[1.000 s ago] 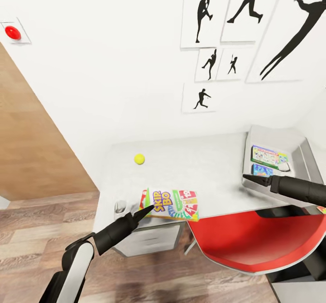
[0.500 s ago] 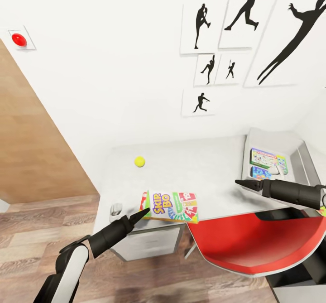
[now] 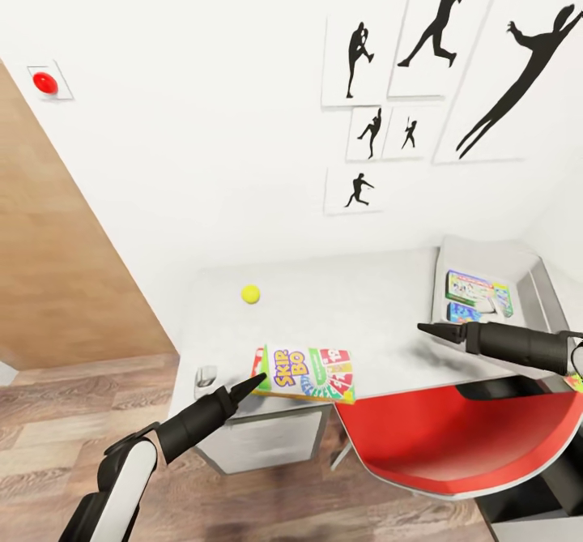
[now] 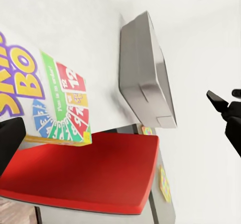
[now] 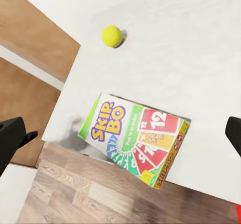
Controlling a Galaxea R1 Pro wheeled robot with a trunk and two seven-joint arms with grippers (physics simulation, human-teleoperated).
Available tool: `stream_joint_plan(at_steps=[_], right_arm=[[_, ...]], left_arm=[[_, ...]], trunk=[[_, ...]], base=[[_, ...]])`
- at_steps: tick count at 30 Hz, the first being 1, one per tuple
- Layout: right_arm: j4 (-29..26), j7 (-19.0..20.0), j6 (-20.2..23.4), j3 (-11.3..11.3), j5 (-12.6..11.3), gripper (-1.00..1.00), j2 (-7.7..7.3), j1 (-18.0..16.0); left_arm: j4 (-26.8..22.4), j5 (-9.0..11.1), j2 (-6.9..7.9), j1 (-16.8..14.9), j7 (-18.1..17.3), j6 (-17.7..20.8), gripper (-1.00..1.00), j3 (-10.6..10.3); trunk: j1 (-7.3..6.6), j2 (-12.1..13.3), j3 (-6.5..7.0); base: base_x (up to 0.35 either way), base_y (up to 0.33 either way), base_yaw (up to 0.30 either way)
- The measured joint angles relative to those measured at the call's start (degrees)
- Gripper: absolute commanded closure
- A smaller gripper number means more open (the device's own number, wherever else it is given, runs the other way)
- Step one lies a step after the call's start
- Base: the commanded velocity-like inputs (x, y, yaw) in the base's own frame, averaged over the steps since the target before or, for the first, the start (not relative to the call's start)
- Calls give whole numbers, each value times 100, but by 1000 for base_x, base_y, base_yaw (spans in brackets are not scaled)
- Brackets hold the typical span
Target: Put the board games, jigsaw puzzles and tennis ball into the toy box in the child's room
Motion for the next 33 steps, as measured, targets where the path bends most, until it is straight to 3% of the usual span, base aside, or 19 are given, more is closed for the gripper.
stream_joint_plan(at_steps=[13, 21, 24, 27, 33], right_arm=[[663, -55, 0, 528, -10, -100, 36, -217], [1221, -243, 13, 722, 1, -100, 243, -433], [1349, -396, 15, 766, -4, -100, 330, -481], [1460, -697, 17, 855, -7, -100, 465, -522], [1519, -999, 18, 984, -16, -100, 589, -544]], left_arm=[[0, 2, 10, 23, -4, -53, -100, 0], [2, -8, 18, 39, 11, -62, -100, 16], [6, -18, 22, 55, 16, -65, -100, 83], [20, -31, 40, 93, 7, -64, -100, 296], [28, -37, 61, 151, -6, -56, -100, 525]], trunk=[[0, 0, 121], [0, 0, 195], [0, 1, 223], [0, 1, 250], [0, 1, 306]], base=[[0, 0, 79], [0, 0, 97], [0, 0, 99], [0, 0, 100], [0, 0, 97]])
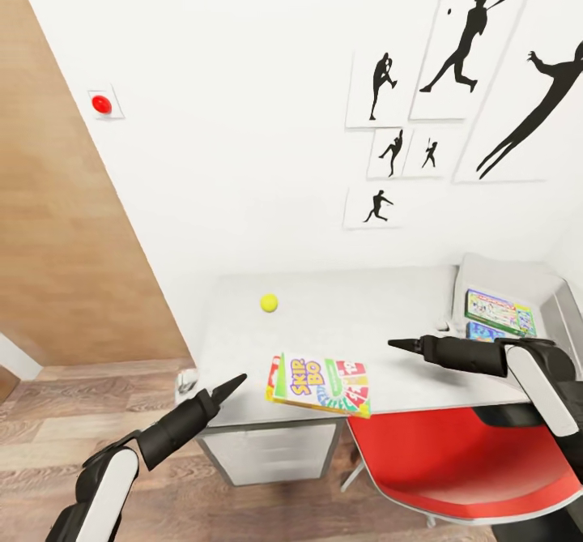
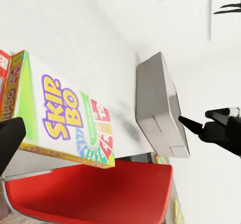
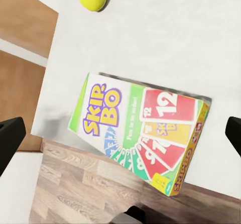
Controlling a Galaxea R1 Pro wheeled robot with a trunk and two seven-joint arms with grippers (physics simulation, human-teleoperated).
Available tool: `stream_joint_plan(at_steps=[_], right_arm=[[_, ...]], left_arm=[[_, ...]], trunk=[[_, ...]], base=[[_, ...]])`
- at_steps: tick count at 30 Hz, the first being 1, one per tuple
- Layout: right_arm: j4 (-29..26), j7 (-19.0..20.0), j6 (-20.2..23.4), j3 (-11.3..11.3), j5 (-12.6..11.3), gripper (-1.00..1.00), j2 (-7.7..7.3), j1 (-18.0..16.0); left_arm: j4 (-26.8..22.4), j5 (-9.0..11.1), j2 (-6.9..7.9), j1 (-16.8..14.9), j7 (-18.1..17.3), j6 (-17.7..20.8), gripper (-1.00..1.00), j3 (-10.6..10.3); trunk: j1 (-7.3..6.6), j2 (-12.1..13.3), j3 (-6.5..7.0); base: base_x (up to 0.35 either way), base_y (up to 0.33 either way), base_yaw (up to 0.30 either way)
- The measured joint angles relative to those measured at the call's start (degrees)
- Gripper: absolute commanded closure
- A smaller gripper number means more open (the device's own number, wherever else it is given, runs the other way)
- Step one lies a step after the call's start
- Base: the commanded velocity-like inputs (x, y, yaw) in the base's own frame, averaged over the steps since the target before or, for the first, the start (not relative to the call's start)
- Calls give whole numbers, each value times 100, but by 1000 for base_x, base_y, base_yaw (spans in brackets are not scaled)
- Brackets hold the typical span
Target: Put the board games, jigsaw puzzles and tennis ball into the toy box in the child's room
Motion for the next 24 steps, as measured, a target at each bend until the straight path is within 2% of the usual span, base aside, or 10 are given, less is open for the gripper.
stream_joint_plan(at_steps=[2, 10, 24], right_arm=[[24, -150, 0, 67, -6, -100, 56, -8], [53, -333, 0, 142, -16, -100, 117, -18], [59, -406, 1, 134, -35, -100, 99, -21]], left_arm=[[3, -5, 15, 32, -6, 5, -100, 105], [6, 11, 60, 113, -18, 6, -100, 237], [8, 18, 93, 159, -8, 6, -100, 292]], trunk=[[0, 0, 19], [0, 0, 93], [0, 0, 222]], base=[[0, 0, 90], [0, 0, 81], [0, 0, 44]])
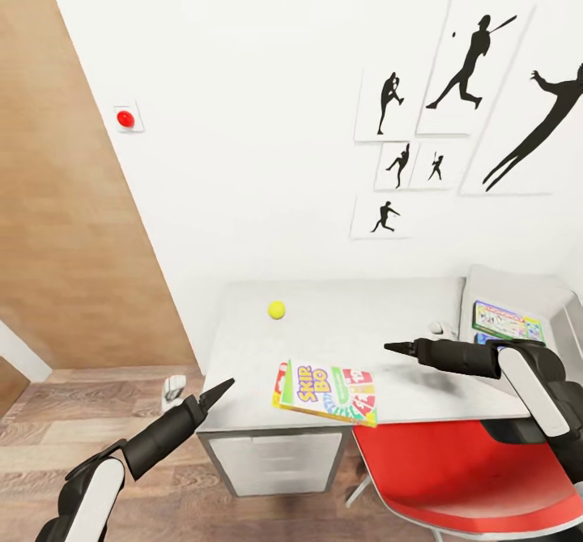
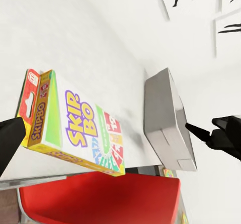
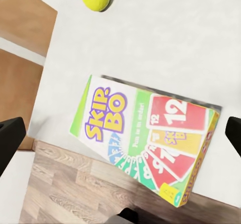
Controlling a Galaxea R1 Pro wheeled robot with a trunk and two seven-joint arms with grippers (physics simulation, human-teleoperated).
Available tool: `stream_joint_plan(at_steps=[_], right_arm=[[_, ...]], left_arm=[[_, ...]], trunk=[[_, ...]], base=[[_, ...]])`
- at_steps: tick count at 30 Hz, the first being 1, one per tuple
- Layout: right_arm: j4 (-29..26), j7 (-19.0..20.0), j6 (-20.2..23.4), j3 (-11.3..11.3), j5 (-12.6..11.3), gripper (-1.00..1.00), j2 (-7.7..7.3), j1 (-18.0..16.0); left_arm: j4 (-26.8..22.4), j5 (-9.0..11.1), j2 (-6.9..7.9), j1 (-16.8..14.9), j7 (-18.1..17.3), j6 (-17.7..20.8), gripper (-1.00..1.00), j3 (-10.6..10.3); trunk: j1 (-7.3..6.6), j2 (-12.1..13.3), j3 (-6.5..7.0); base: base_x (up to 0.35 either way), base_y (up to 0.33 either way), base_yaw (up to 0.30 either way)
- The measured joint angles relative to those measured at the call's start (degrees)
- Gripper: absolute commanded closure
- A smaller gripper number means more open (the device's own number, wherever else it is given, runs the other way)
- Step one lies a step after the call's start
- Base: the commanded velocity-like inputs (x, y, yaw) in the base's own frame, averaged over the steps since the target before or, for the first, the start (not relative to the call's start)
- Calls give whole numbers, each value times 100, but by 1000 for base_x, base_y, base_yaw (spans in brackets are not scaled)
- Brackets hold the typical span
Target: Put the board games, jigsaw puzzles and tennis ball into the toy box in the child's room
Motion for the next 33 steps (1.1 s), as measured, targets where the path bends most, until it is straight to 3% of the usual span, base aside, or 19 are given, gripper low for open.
stream_joint_plan(at_steps=[13, 33], right_arm=[[-1, -6, 0, -22, -13, -100, -16, 0], [9, -7, 0, 20, -25, -100, 29, 7]], left_arm=[[0, 1, 6, 8, 7, -1, -100, 10], [3, 3, 11, 9, 7, 0, -100, 11]], trunk=[[0, 0, 121], [0, 1, 297]], base=[[0, 0, -11], [0, 0, -136]])
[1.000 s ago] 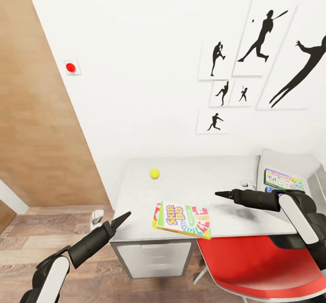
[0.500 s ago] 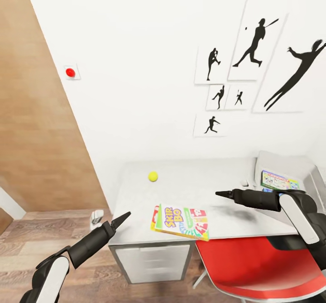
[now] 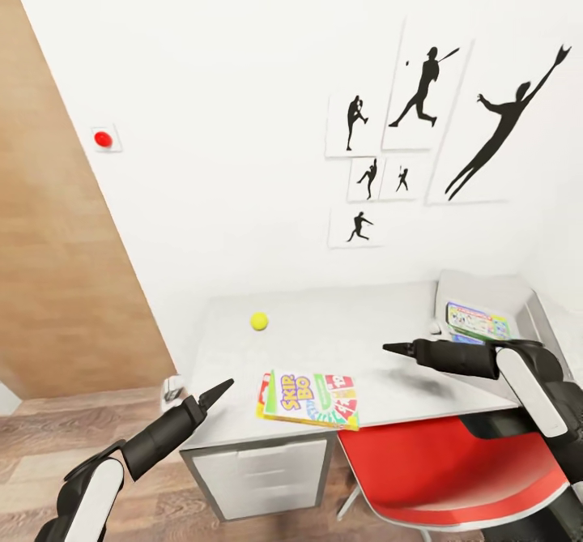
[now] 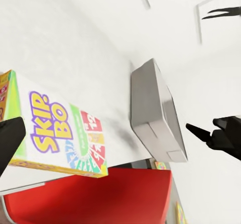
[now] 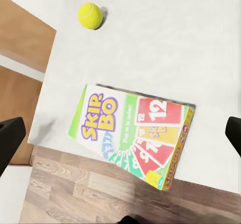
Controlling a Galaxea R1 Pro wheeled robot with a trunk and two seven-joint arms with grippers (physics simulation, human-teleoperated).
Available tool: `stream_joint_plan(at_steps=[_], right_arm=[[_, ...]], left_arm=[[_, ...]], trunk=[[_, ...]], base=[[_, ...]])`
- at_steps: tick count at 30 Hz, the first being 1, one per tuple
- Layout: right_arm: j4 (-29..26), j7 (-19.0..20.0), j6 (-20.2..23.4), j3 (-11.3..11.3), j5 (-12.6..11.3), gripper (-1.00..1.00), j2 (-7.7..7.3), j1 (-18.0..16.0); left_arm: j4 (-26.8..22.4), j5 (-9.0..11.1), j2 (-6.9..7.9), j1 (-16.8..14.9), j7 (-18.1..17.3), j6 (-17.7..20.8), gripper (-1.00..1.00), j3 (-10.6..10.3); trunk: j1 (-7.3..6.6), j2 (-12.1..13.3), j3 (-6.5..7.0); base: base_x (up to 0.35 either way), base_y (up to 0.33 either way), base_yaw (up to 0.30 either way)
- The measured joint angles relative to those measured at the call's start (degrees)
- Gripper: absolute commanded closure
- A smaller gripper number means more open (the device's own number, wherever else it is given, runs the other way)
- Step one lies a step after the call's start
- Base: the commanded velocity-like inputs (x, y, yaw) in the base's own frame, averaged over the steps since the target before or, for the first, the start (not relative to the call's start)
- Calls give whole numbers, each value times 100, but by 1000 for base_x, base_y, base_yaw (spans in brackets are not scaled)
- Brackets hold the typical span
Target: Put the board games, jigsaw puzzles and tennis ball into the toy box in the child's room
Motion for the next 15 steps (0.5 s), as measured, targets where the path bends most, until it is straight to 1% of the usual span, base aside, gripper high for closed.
stream_joint_plan(at_steps=[6, 8, 10, 11, 13, 15], right_arm=[[-14, -2, 0, 40, 0, -100, 42, 45], [13, -6, 0, 69, 4, -100, 145, 91], [140, -8, 0, 76, 13, -100, 298, 165], [142, -9, 0, 76, 9, -100, 300, 165], [376, -1, -1, 69, 23, -100, 428, 217], [609, 9, -1, 68, 30, -100, 509, 248]], left_arm=[[25, -3, 2, 0, 3, 0, -100, 10], [74, -4, 5, 1, 2, -1, -100, 41], [130, -3, 6, 1, 2, -1, -100, 95], [131, -2, 6, 1, 2, 0, -100, 96], [170, -1, 9, 1, -5, 0, -100, 143], [196, -3, 10, 1, -9, 0, -100, 174]], trunk=[[0, 0, 40], [0, 1, 48], [0, 1, 52], [0, 0, 55], [0, 1, 57], [0, 1, 59]], base=[[0, 0, -98], [0, 0, -47], [0, 0, -34], [0, 10, -27], [0, 47, -19], [0, 102, -14]])
